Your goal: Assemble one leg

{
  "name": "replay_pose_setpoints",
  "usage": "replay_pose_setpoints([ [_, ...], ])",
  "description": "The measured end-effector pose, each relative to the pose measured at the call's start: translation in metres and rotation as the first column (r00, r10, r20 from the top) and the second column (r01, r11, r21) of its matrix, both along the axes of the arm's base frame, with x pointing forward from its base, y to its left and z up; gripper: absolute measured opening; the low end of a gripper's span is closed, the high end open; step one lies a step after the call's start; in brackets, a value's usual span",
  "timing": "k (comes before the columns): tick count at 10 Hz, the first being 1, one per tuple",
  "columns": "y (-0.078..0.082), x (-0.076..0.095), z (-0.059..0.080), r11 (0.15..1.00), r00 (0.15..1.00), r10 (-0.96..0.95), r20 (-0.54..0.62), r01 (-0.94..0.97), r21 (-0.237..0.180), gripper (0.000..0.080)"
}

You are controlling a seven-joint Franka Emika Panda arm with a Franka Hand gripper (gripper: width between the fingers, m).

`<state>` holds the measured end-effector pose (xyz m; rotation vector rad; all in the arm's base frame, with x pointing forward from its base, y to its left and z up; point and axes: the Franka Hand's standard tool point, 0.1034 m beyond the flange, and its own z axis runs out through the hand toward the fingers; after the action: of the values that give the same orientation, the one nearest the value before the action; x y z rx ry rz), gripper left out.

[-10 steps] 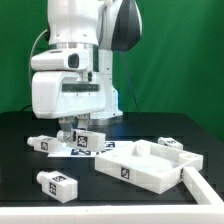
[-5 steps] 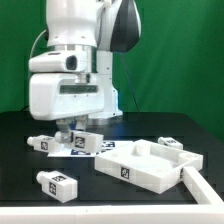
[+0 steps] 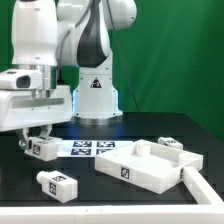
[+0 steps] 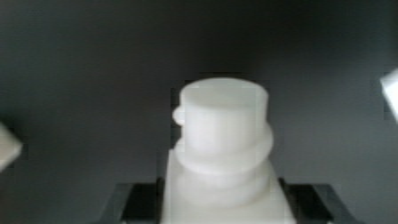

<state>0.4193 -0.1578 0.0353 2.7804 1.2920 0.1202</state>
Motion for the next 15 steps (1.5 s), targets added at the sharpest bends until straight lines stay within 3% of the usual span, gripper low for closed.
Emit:
replay_pose_setpoints([
  [3, 0.004, 0.004, 0.002, 1.000, 1.000, -0.009, 0.000, 0.009, 0.006, 0.0287],
  [7, -0.011, -0.021, -0.024, 0.972, 0.972, -0.231, -0.041, 0.232, 0.028, 0.0287],
  [11, -0.006, -0.021, -0.026, 0.963, 0.963, -0.263, -0.059, 0.266, 0.034, 0.0287],
  [13, -0.006, -0.020, -0.025, 0.964, 0.963, -0.263, -0.057, 0.265, 0.034, 0.0605],
  [15, 0.012, -0.002, 0.006, 0.961, 0.960, -0.270, -0.068, 0.273, 0.043, 0.0636],
])
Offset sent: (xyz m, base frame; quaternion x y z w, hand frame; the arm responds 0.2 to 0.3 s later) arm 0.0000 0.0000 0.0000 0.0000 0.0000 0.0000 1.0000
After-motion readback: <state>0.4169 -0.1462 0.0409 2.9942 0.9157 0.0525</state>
